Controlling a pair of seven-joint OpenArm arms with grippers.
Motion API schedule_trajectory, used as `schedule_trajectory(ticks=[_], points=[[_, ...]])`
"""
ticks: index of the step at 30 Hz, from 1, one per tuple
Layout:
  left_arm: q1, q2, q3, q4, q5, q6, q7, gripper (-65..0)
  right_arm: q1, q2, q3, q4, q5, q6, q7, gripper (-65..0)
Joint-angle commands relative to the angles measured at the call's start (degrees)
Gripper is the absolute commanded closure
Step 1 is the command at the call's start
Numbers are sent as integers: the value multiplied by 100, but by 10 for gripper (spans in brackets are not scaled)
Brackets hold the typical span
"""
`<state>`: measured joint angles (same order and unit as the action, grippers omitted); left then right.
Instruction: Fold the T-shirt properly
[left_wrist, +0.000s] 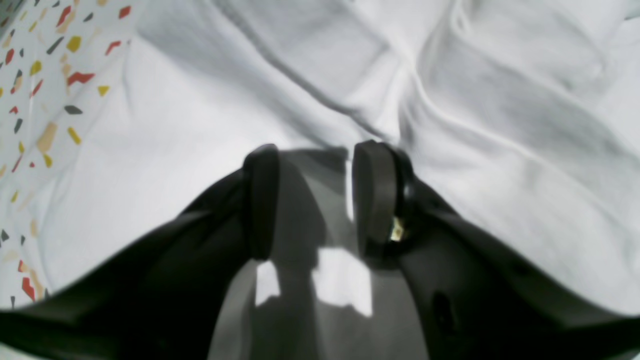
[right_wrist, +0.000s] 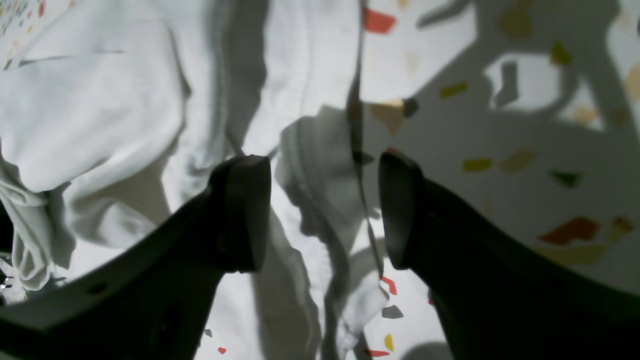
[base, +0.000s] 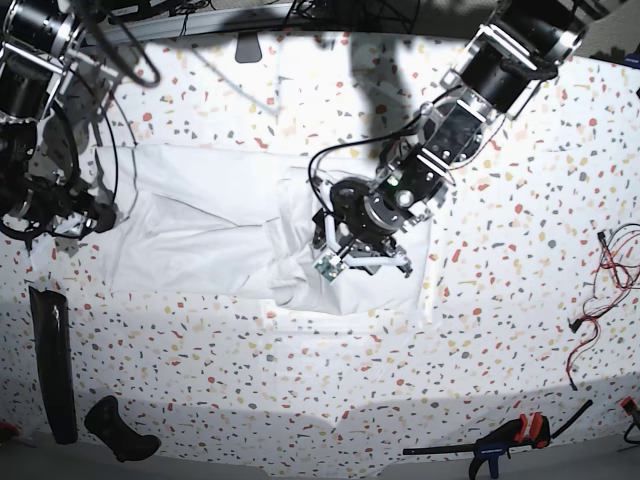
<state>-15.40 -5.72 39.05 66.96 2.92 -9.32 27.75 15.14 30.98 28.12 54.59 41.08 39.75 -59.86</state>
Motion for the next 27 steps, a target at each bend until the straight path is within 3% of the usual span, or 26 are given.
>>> schedule_trajectory(ticks=[1, 7, 13, 19, 24, 27], points=[[96, -142, 0, -173, 352, 120, 1080, -245, 138, 146, 31, -42, 85, 25, 83, -340], [96, -72, 0, -173, 354, 120, 1078, -245, 118, 72, 28, -297, 157, 25, 175, -340], [96, 28, 0, -173, 350, 120, 1080, -245, 118, -131, 28, -297, 876, 25, -428, -340], [96, 31, 0, -173, 352, 118, 1080, -245, 118, -24, 28, -297, 918, 25, -710, -340], [96, 28, 0, -173, 352, 118, 1080, -245, 118, -4, 31, -297, 1766, 25, -1023, -336], [96, 28, 0, -173, 352, 118, 1099, -245, 120, -2, 31, -297, 2070, 25, -1071, -235]])
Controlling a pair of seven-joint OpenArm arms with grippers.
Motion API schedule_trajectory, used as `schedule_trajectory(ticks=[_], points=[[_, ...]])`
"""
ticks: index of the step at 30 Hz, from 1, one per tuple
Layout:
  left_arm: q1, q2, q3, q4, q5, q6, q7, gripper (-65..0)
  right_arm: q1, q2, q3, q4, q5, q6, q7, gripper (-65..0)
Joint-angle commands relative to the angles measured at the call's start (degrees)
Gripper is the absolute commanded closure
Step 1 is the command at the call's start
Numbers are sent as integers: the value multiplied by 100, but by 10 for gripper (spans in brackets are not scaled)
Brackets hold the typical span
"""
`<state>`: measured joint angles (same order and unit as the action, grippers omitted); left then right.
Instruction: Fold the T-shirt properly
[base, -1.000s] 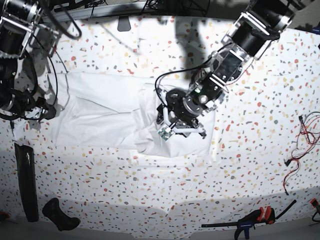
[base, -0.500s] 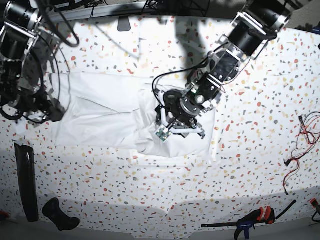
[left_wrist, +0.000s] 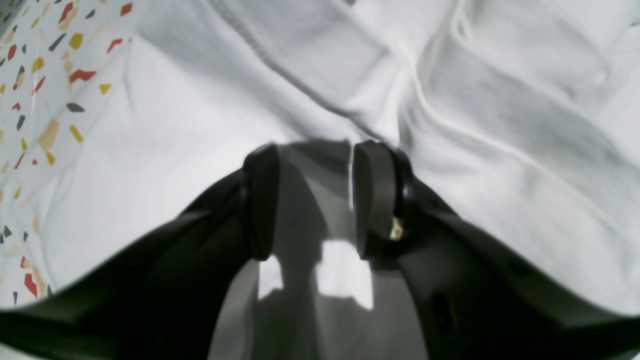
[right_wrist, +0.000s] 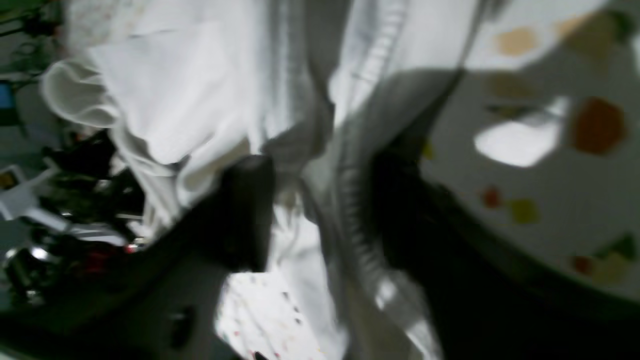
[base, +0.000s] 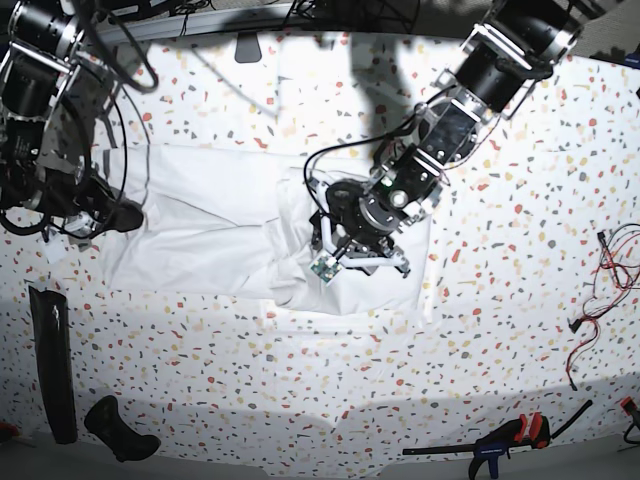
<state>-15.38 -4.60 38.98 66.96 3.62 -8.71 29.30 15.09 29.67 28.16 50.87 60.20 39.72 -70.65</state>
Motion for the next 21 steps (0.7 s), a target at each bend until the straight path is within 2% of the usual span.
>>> schedule_trajectory(ticks=[1, 3, 4, 7, 11, 16, 19, 21], points=[[94, -81, 7, -173, 282, 57, 968, -245, 125, 127, 24, 74, 153, 28, 11, -168], [94, -83, 7, -173, 282, 57, 968, -245, 127, 127, 26, 74, 160, 28, 15, -15], [94, -81, 7, -173, 282, 57, 968, -245, 140, 129, 26, 74, 179, 28, 20, 0], [94, -81, 7, -173, 282, 59, 968, -245, 229, 129, 26, 79, 546, 28, -136, 0], [94, -79, 7, -173, 280, 59, 968, -245, 590, 94, 24, 92, 1381, 28, -905, 0], [92, -26, 7, -170, 286, 57, 999, -245, 1106, -83, -114, 94, 2170, 28, -935, 0], [72, 85, 7, -157, 348, 55, 1071, -245, 1325, -229, -487, 94, 2369, 28, -935, 0], [-11, 199, 7, -157, 415, 55, 1322, -245, 1427, -345, -846, 98, 2480, 28, -935, 0]])
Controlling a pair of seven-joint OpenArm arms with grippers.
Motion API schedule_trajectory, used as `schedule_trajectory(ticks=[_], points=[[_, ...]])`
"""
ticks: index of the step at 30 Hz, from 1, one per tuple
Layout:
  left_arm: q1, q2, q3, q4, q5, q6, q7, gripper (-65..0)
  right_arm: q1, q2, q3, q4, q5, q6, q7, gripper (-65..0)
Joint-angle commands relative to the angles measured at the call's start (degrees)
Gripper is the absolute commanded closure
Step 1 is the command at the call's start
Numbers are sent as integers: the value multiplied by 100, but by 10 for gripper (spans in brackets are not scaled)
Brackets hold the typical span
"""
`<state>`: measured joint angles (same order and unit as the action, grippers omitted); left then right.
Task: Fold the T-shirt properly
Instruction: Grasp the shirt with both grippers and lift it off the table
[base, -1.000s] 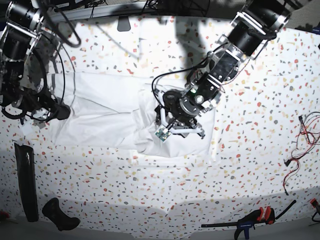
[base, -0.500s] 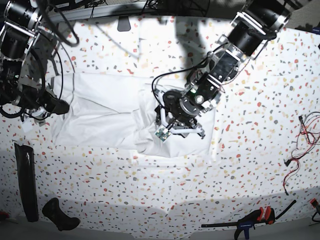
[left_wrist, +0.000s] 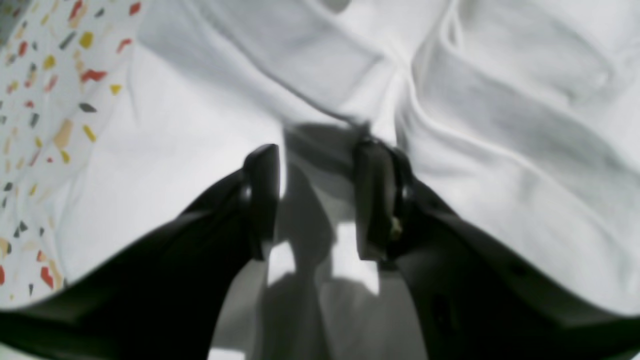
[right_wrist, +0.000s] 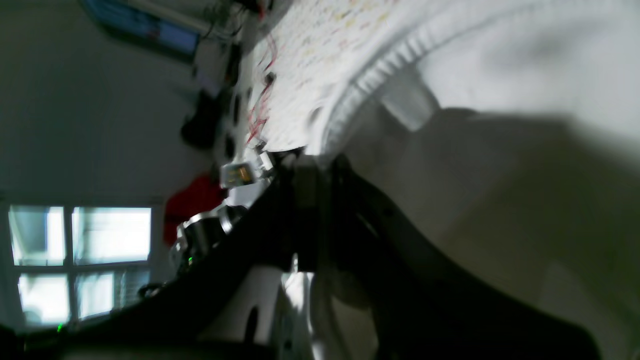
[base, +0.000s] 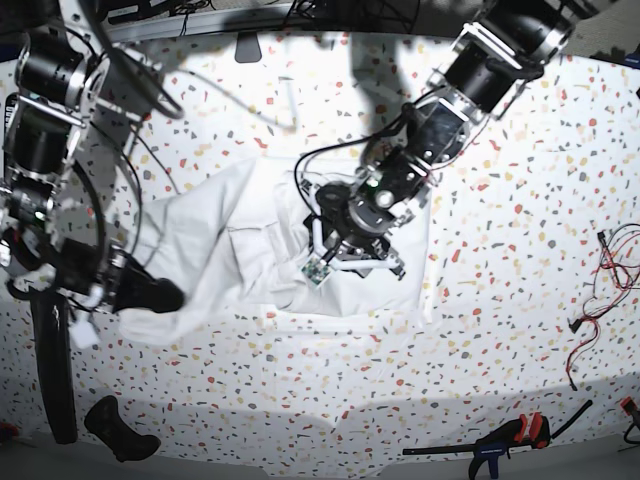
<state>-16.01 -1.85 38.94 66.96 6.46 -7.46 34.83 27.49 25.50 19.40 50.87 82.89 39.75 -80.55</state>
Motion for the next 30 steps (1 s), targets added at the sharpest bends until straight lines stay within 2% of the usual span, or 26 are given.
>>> schedule_trajectory(ticks=[1, 7, 12, 17, 19, 23, 30], points=[[-26, -22, 11, -155, 129, -70, 909, -245, 229, 15, -146, 103, 211, 25, 55, 0], [-647, 101, 11, -118, 127, -68, 1683, -245, 529, -286, -841, 131, 211, 25, 55, 0], [-1156, 101, 11, -118, 133, -66, 2199, -245, 804, -527, -942, 129, 211, 25, 55, 0], [-1604, 98, 11, -118, 422, 31, 2798, -245, 968, -680, -940, 129, 211, 25, 55, 0], [-1714, 103, 11, -118, 363, 157, 2839, -245, 981, -680, -940, 129, 211, 25, 55, 0], [-1746, 103, 11, -118, -151, 146, 2837, -245, 981, -678, -942, 129, 211, 25, 55, 0], [-1784, 39, 11, 258, 96, 153, 2883, -245, 979, -678, -942, 129, 211, 25, 55, 0]])
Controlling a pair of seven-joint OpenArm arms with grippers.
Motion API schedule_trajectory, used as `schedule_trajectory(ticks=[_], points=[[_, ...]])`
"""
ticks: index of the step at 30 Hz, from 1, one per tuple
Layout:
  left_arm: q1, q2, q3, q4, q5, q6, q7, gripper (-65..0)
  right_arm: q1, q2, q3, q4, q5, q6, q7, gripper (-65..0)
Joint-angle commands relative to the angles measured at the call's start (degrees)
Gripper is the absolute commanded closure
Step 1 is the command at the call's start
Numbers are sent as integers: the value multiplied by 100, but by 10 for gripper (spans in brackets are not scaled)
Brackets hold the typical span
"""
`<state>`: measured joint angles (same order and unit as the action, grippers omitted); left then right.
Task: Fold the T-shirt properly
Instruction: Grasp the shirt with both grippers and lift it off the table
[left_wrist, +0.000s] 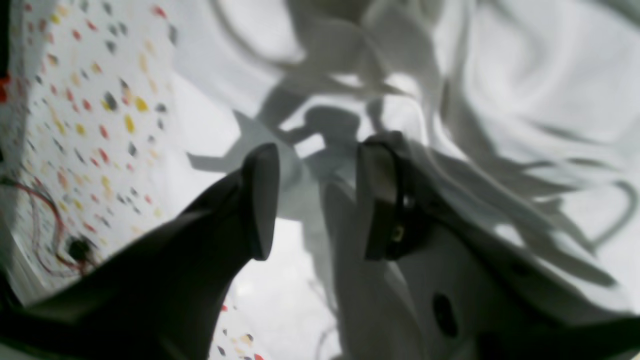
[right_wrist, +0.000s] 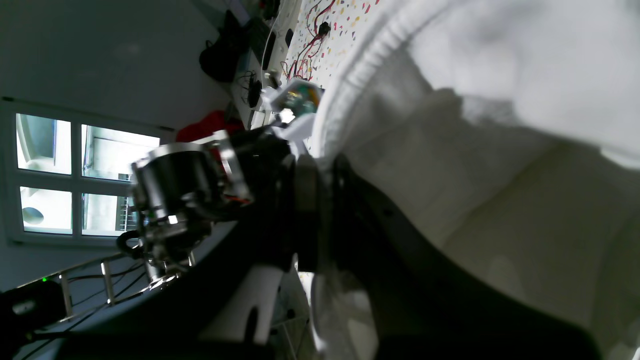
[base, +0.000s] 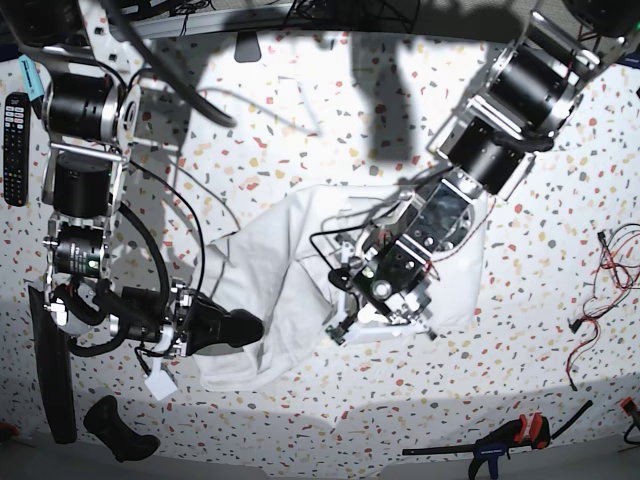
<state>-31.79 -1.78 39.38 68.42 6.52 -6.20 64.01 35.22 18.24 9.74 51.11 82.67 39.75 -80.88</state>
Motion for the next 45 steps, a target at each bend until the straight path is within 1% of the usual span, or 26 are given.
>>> schedule_trajectory(ticks=[1, 3, 6, 8, 9, 11, 12, 14, 17, 21, 24, 27, 31, 35, 42, 43, 45], points=[[-203, 7, -33, 269, 87, 24, 0, -245, 208, 48, 24, 105, 233, 25, 88, 0], [-203, -35, -33, 531, 52, 26, 52, -245, 205, 48, 24, 105, 233, 25, 88, 0], [-205, -66, -33, 634, 68, 24, 72, -245, 205, 48, 24, 105, 233, 25, 88, 0], [-203, -133, -33, 632, 219, 44, 90, -245, 205, 48, 24, 105, 233, 25, 88, 0], [-203, -203, -33, 634, 304, 118, 114, -245, 205, 46, 24, 105, 233, 25, 88, 0], [-201, -396, -33, 634, 380, 365, 149, -245, 205, 46, 24, 105, 233, 25, 88, 0], [-192, -514, -33, 634, 367, 433, 179, -245, 205, 44, 24, 105, 233, 25, 88, 0], [-166, -776, -33, 636, 350, 568, 205, -245, 205, 20, 24, 105, 233, 25, 88, 0], [-140, -1189, -33, 713, 356, 918, 382, -245, 205, -83, 24, 105, 233, 25, 88, 0], [81, -1687, -33, 1104, 415, 929, 433, -245, 208, -343, 24, 105, 203, 25, 88, 0], [468, -1954, -33, 1285, 476, 927, 435, -245, 205, -575, 24, 105, 94, 25, 88, 0], [892, -2164, -33, 1451, 796, 1056, 474, -245, 208, -817, 24, 105, -48, 25, 88, 0], [1357, -2406, -37, 1840, 1226, 1178, 603, -245, 205, -1141, 24, 105, -402, 25, 88, 0], [1705, -2524, -44, 2173, 1598, 1331, 601, -245, 205, -1447, 26, 105, -623, 25, 88, 0], [1926, -2522, -44, 2199, 1596, 1333, 407, -245, 205, -1982, 26, 105, -640, 25, 88, 0], [1928, -2520, -44, 2199, 1587, 1333, 337, -245, 205, -2070, 26, 105, -732, 25, 88, 0], [1928, -2520, -44, 2199, 1484, 1331, 203, -245, 205, -2221, 26, 105, -1150, 25, 88, 0]])
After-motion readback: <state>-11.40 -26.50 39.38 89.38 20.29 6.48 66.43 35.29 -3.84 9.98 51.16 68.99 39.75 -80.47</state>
